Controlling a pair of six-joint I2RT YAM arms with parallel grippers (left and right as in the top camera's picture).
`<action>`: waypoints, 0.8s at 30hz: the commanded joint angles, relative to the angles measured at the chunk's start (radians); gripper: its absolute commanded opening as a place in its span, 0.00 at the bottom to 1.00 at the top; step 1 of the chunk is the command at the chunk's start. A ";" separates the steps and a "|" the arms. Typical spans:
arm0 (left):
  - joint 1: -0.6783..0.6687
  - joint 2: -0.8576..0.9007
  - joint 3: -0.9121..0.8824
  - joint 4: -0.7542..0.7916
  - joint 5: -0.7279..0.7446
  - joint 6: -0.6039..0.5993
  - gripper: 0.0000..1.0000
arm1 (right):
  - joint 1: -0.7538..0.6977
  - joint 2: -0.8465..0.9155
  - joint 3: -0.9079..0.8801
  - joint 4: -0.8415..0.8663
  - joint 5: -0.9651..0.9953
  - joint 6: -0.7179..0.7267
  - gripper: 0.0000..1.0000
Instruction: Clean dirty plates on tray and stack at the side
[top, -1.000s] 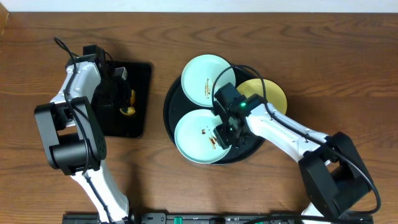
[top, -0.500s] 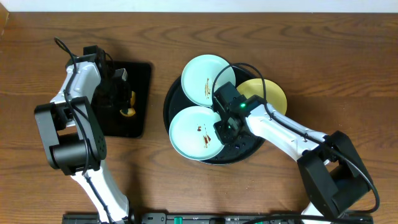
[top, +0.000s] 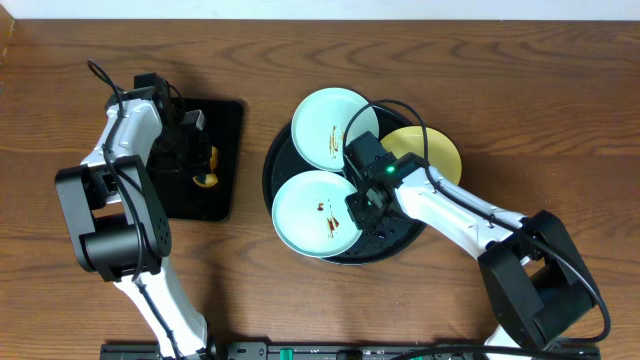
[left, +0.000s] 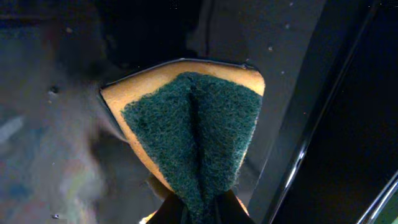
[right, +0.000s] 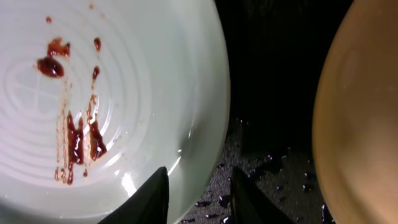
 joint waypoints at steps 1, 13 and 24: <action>-0.002 -0.034 -0.009 -0.007 0.005 -0.014 0.07 | -0.013 0.008 -0.003 0.010 0.013 0.043 0.29; -0.002 -0.034 -0.009 -0.008 0.006 -0.018 0.07 | -0.009 0.008 -0.005 0.034 0.003 0.092 0.21; -0.002 -0.034 -0.009 -0.011 0.006 -0.022 0.07 | 0.003 0.008 -0.077 0.114 -0.007 0.150 0.18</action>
